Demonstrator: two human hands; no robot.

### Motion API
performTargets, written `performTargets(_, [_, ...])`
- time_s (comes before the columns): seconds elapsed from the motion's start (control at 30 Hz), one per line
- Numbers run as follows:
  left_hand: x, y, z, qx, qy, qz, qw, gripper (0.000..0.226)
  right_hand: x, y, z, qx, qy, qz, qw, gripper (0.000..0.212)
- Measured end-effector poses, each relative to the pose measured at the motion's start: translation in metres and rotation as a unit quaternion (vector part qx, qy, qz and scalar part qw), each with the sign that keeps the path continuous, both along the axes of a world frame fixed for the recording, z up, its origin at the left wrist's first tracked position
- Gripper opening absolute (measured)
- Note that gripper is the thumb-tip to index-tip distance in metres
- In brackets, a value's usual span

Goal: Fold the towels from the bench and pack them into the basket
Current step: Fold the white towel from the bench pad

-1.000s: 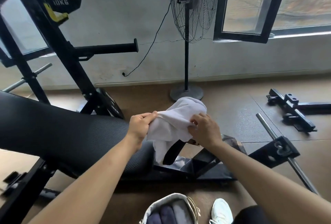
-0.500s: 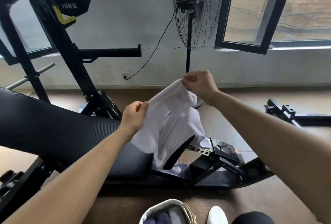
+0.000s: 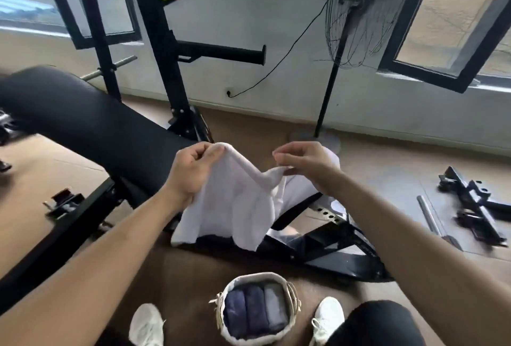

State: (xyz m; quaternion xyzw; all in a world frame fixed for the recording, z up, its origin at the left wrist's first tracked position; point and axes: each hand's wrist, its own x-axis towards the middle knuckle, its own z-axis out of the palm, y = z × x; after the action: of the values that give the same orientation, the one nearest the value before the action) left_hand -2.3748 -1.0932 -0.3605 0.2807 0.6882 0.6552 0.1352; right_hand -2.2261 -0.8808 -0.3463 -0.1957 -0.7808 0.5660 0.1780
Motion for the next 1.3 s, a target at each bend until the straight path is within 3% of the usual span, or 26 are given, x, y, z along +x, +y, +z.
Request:
performTargets(0.1, [0.020, -0.025, -0.011, -0.022, 0.004, -0.028, 0.999, 0.028, 0.015, -0.039, -0.028, 0.053, -0.033, 0.042, 0.997, 0.019])
performTargets(0.2, [0.038, -0.045, -0.020, -0.057, 0.025, -0.067, 0.996, 0.034, 0.024, -0.083, -0.054, 0.040, -0.017, 0.060, 0.997, 0.022])
performTargets(0.3, [0.052, -0.062, -0.029, -0.086, 0.034, -0.106, 0.990, 0.032, 0.027, -0.119, -0.087, 0.068, -0.010, 0.029, 0.997, 0.019])
performTargets(0.43, [0.059, -0.084, -0.032, -0.079, 0.028, -0.107, 0.991, 0.032, 0.031, -0.150, -0.112, 0.020, -0.005, 0.014, 1.000, 0.013])
performTargets(0.6, [0.082, -0.124, -0.061, -0.096, 0.010, -0.126, 0.987, 0.035, 0.060, -0.187, -0.138, -0.104, -0.006, 0.114, 0.988, 0.015])
performTargets(0.73, [0.096, -0.149, -0.083, -0.079, -0.045, -0.135, 0.987, 0.028, 0.071, -0.201, -0.157, -0.073, -0.048, 0.152, 0.985, 0.015])
performTargets(0.87, [0.110, -0.167, -0.103, -0.044, -0.118, -0.088, 0.988, 0.028, 0.089, -0.199, -0.193, 0.045, -0.089, 0.065, 0.993, 0.004])
performTargets(1.07, [0.109, -0.186, -0.127, -0.016, -0.157, 0.008, 0.987, 0.026, 0.102, -0.172, -0.230, 0.122, -0.176, 0.023, 0.976, 0.014])
performTargets(1.3, [0.105, -0.187, -0.163, -0.040, -0.181, 0.116, 0.976, 0.030, 0.135, -0.136, -0.263, 0.114, -0.270, -0.048, 0.955, 0.012])
